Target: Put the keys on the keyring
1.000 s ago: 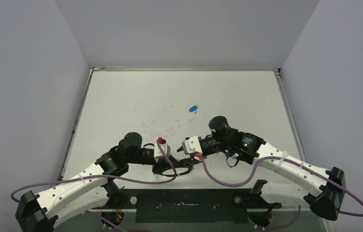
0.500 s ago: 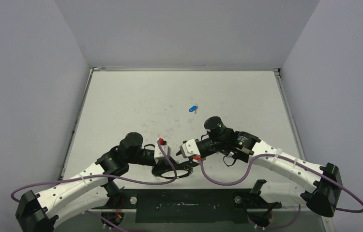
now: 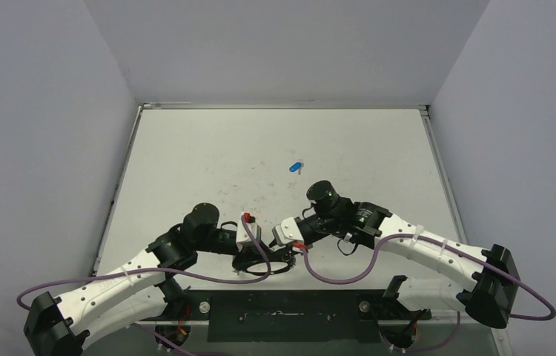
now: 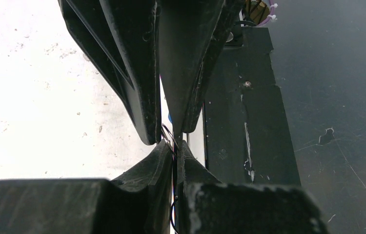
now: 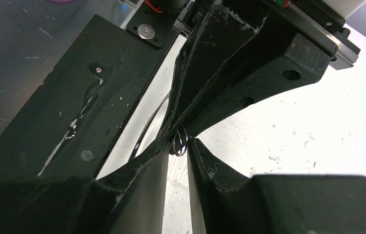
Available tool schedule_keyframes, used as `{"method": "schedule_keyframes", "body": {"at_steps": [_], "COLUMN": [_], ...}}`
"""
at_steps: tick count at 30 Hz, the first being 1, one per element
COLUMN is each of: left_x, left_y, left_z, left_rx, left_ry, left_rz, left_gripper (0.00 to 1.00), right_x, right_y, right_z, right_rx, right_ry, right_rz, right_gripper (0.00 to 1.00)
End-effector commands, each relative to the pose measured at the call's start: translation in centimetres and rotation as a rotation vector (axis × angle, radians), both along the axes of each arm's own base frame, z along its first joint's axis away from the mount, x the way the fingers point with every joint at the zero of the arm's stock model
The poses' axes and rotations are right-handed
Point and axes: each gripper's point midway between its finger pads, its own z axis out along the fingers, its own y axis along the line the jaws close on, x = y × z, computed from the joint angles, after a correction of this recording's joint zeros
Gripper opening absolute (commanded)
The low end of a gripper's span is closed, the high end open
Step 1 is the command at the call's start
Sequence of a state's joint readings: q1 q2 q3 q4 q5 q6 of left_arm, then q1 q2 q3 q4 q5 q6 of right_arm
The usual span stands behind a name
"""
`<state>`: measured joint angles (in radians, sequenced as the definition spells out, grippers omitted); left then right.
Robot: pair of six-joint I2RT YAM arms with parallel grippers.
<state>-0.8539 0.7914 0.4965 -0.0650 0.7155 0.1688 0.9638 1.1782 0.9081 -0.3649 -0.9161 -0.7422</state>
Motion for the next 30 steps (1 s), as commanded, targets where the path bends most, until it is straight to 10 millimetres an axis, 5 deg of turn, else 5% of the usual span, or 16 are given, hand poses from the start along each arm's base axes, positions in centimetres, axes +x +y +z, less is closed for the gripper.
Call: {"method": "schedule_keyframes", "body": {"at_steps": [1,13,18,30], "left_x": [0.3,0.1,0.0,0.4], "left_y": [-0.6,-0.6,-0.6,0.5], "left_z": [3.7,3.5,3.7,2.9], "left_rx": [-0.085,-0.082,-0.089,-0.120], "left_ry": [-0.076,-0.065,-0.065,-0.126], "left_rz": [-0.019,-0.026,-0.031,0.038], "left_gripper": [0.00,0.00,0.00,0.00], "right_x": [-0.9,-0.6,-0.8,0.2], "right_y": [0.7,1.8,2.0,3.1], "right_z": [1.5,2.6,2.5,3.9], "right_rx": [0.051,0.090,0.092,0.180], "right_ry": [-0.024,0.004,0.015,0.154], "right_rz": [0.081,0.035,0.043,-0.111], "right_gripper": [0.23,0.19,0.00,0.00]}}
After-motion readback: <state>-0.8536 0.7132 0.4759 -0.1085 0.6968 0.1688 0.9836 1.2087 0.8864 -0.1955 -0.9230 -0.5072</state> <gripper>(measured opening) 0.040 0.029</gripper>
